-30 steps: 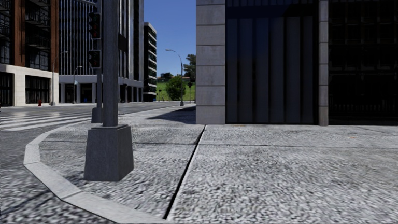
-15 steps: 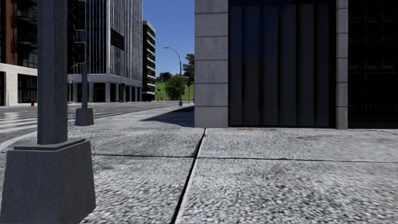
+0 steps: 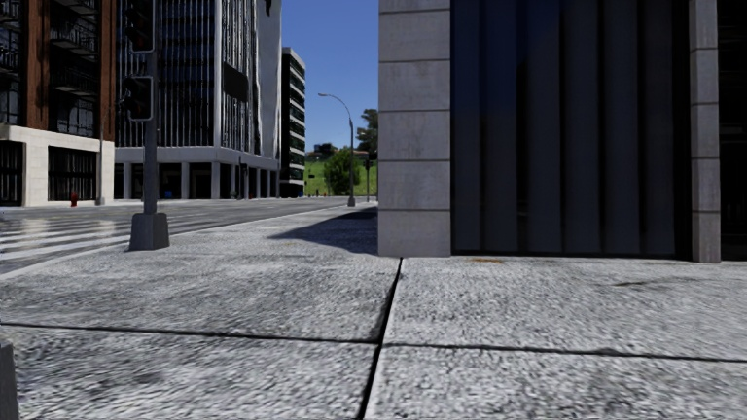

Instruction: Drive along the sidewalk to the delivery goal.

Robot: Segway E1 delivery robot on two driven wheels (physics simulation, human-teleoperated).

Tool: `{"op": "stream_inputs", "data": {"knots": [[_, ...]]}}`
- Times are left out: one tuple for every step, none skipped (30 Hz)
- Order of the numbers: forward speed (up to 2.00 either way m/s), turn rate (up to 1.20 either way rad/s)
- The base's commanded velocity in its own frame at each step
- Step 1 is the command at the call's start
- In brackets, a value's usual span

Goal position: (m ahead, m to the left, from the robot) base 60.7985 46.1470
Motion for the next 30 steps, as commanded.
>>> {"op": "stream_inputs", "data": {"knots": [[1.38, 0.46], [1.38, 0.46], [1.38, 0.47], [1.38, 0.47], [1.38, 0.47], [1.38, 0.47], [1.38, 0.48], [1.38, 0.49], [1.38, 0.49], [1.42, 0.49], [1.52, 0.49], [2.00, 0.49], [2.00, 0.49], [2.00, 0.49], [2.00, 0.49], [2.00, 0.49], [2.00, 0.50], [2.00, 0.52], [2.00, 0.52], [2.00, 0.54], [2.00, 0.59], [2.00, 0.63], [2.00, 0.65], [2.00, 0.65], [2.00, 0.65], [2.00, 0.65], [2.00, 0.65], [2.00, 0.67], [2.00, 0.67], [2.00, 0.68]]}}
